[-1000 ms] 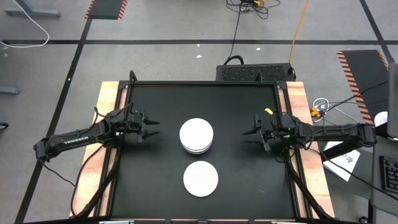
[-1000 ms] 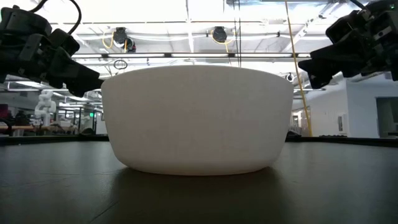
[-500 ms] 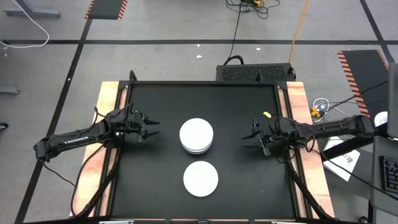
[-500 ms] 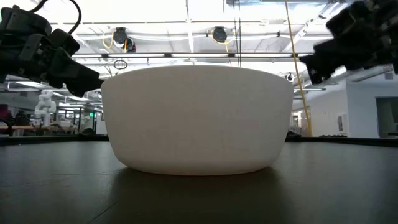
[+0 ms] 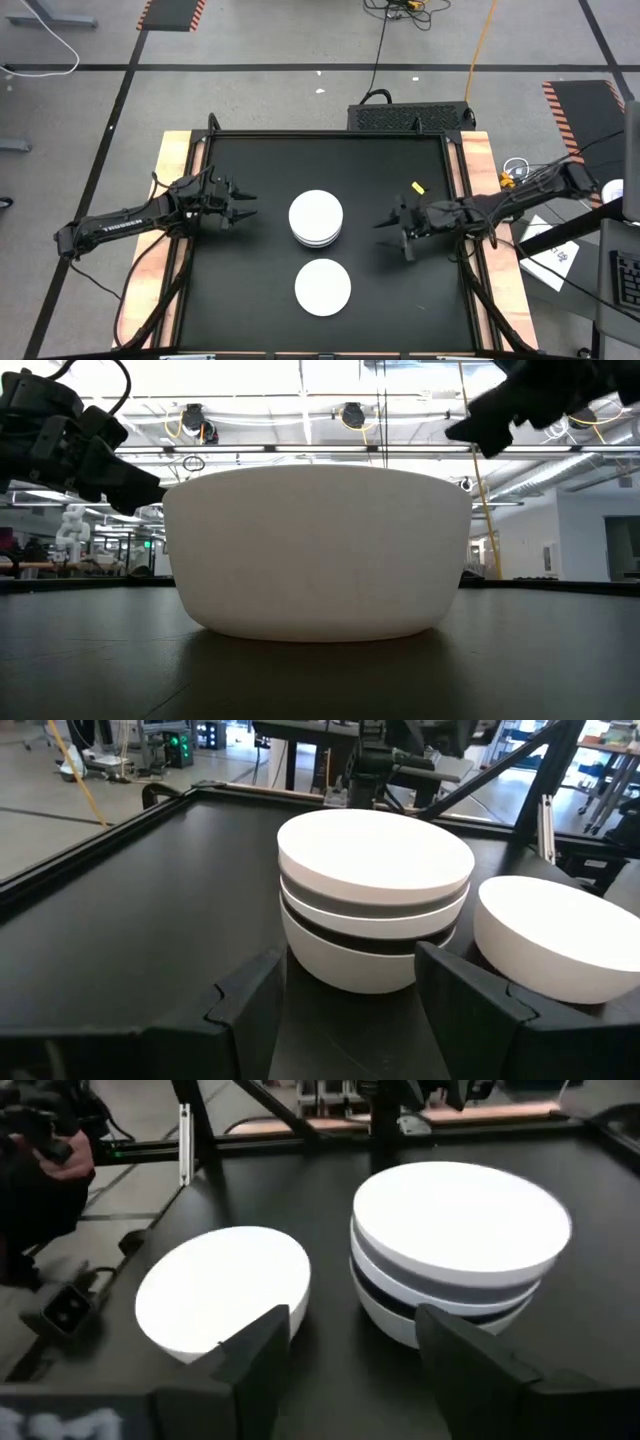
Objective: Nest bowls inside each other
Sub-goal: Stack the white bowl on top of the white bowl
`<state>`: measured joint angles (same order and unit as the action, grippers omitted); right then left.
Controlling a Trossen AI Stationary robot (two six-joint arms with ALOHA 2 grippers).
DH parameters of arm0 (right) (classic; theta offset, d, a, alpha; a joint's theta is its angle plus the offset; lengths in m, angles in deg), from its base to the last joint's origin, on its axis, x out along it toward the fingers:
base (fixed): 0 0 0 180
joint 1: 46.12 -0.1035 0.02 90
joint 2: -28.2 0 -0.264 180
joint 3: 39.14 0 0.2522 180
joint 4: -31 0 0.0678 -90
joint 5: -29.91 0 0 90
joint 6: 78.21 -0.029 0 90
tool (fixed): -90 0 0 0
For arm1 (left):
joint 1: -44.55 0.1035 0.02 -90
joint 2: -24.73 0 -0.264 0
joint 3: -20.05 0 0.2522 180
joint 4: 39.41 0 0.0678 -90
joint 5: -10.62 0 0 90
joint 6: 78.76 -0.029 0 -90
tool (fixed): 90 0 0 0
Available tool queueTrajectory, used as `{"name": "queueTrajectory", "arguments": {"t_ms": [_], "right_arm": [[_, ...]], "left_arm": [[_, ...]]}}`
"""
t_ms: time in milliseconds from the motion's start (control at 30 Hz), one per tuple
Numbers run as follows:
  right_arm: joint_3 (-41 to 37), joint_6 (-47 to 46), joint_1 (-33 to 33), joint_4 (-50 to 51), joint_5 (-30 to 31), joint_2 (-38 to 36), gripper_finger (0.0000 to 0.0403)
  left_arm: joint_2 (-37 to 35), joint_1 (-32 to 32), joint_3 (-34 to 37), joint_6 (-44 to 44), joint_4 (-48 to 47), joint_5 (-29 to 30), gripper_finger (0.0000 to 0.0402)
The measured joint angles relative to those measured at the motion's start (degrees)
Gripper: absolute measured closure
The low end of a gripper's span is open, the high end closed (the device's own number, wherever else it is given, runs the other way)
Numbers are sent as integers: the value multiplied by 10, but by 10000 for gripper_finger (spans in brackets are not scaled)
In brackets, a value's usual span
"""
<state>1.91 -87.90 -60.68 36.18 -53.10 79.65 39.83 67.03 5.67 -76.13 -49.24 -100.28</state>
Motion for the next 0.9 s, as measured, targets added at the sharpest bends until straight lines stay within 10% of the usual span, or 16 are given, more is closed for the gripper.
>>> {"name": "queueTrajectory", "arguments": {"t_ms": [267,900], "right_arm": [[107,-123,-6,147,-37,49,145],[139,-302,-13,33,-136,182,142]], "left_arm": [[0,0,0,-6,-4,0,179],[0,0,0,-25,-5,17,179]]}}
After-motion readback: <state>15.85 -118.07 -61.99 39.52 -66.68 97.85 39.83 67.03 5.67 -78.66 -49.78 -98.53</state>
